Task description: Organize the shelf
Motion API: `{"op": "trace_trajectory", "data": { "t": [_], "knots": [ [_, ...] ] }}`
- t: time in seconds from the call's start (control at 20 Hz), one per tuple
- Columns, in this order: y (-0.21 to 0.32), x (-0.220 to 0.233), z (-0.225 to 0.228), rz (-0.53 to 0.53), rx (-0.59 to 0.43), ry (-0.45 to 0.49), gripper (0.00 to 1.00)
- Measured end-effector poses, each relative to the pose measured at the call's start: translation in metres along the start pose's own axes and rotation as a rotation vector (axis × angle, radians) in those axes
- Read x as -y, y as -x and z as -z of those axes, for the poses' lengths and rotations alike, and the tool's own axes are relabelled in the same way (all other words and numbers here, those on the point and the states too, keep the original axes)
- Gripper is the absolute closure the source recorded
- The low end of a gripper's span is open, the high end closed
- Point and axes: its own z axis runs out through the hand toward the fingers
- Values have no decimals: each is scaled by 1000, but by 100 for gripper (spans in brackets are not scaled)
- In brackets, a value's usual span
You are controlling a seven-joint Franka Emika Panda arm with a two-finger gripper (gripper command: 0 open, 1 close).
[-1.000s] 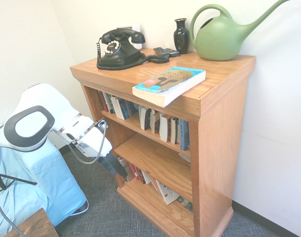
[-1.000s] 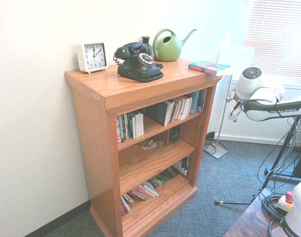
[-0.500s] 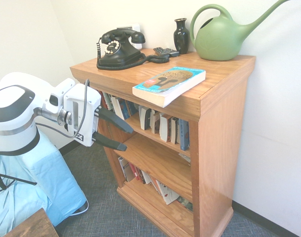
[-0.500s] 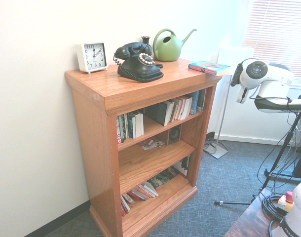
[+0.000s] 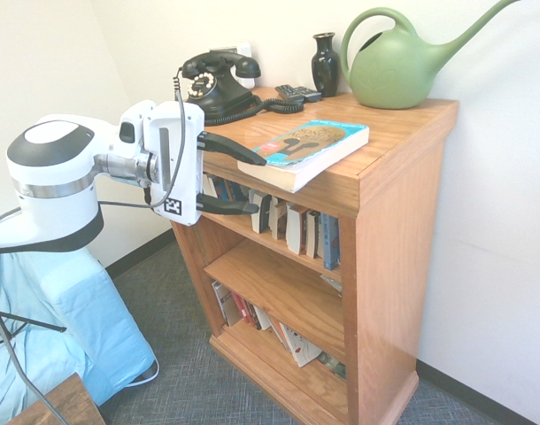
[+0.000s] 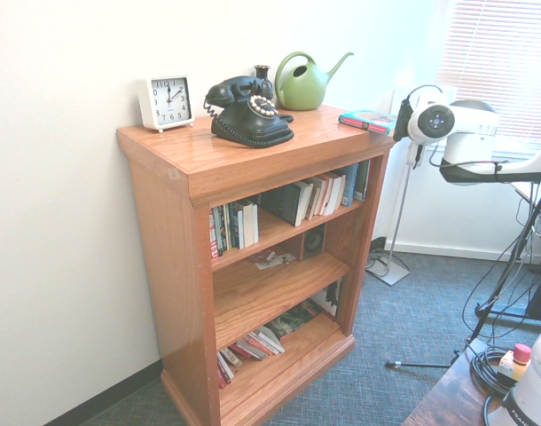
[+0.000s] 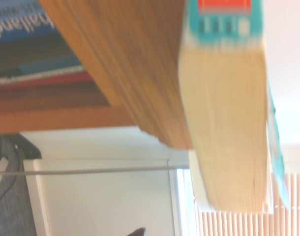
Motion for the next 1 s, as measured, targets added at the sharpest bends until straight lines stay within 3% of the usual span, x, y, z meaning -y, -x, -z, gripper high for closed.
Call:
{"op": "trace_trajectory", "data": {
  "t": [0.75, 0.8, 1.0],
  "knots": [
    [-37, 38, -40, 15, -7, 16, 0],
    [-39, 39, -41, 15, -6, 19, 100],
    [-44, 39, -42, 10, -5, 32, 100]
  ]
}}
